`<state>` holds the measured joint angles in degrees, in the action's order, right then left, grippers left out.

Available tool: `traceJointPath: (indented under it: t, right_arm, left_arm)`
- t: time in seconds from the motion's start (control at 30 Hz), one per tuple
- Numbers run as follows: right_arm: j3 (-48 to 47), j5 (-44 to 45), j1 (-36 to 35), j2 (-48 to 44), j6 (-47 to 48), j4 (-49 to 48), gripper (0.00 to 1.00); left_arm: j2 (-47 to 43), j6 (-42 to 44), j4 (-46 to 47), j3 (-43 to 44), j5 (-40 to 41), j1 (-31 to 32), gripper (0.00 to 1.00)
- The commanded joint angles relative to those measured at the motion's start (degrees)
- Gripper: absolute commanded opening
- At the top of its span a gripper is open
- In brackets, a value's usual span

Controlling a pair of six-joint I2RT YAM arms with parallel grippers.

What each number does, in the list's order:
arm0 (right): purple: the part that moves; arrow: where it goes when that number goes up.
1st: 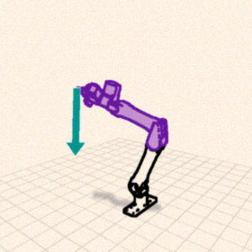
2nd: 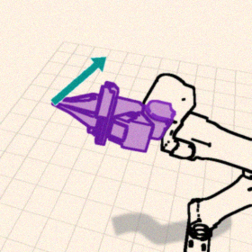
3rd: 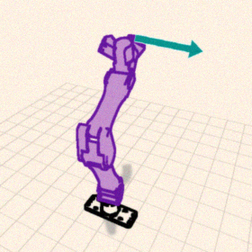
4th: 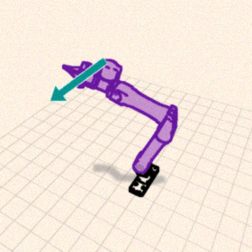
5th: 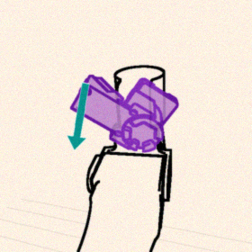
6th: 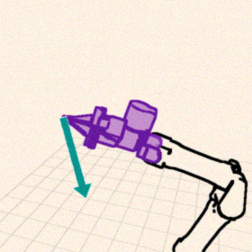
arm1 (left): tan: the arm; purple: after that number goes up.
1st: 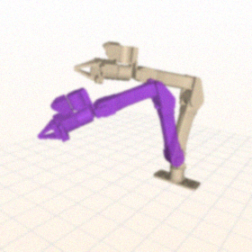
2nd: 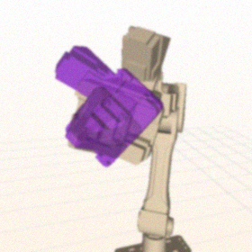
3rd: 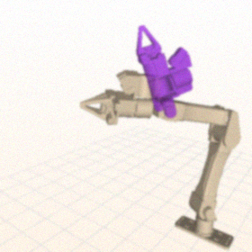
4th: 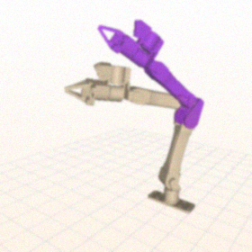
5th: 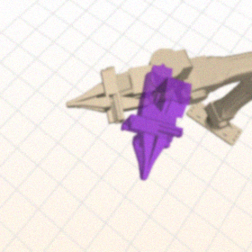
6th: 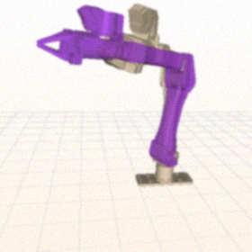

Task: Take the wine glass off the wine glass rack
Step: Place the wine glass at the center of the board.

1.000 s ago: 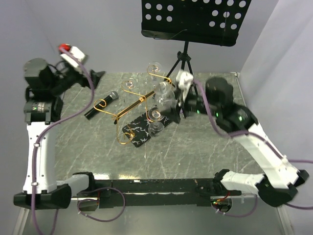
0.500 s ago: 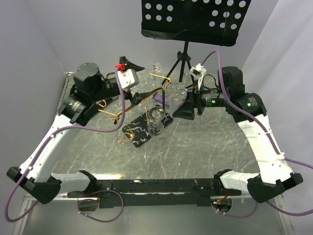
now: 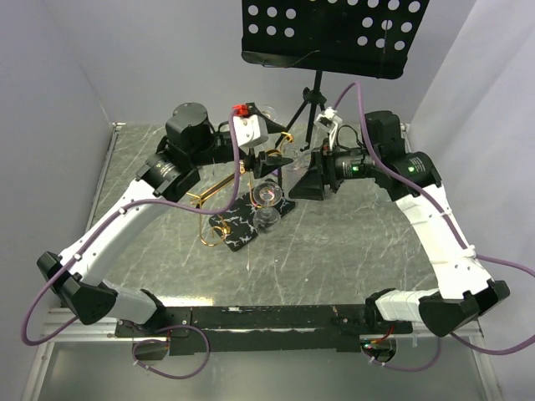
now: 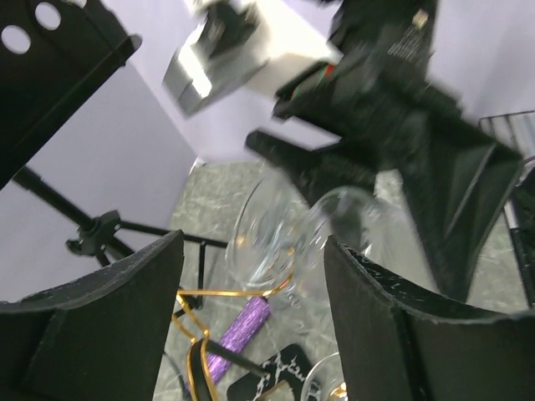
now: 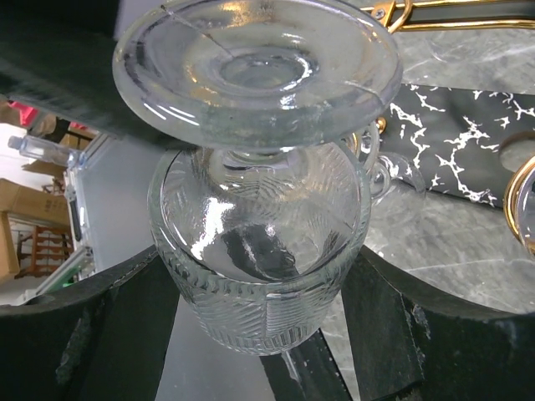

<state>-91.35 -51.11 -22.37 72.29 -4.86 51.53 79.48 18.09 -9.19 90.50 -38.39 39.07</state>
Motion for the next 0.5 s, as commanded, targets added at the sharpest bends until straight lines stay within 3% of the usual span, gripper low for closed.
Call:
traceJointPath:
  t: [0.0, 0.17, 0.3, 0.47]
  right_arm:
    - [-1.55, 0.13, -1.27, 0.39, 1.08, -4.51, 0.00]
    - [-2.87, 1.98, -2.77, 0.83, 2.84, -4.16, 0.00]
    - [-2.61, 4.78, -3.55, 0.13, 3.37, -3.98, 0.00]
    - [-2.95, 10.76, -7.42, -1.27, 7.50, -3.36, 0.00]
  left_arm:
    - [0.58, -2.01, 2.34, 3.37, -2.65, 1.01, 0.71]
    - [1.99, 3.97, -1.88, 4.42, -1.42, 2.68, 0.69]
    - [3.22, 3.01, -2.93, 5.65, -1.08, 3.12, 0.70]
    - [6.47, 0.11, -6.01, 9.25, 5.60, 4.52, 0.57]
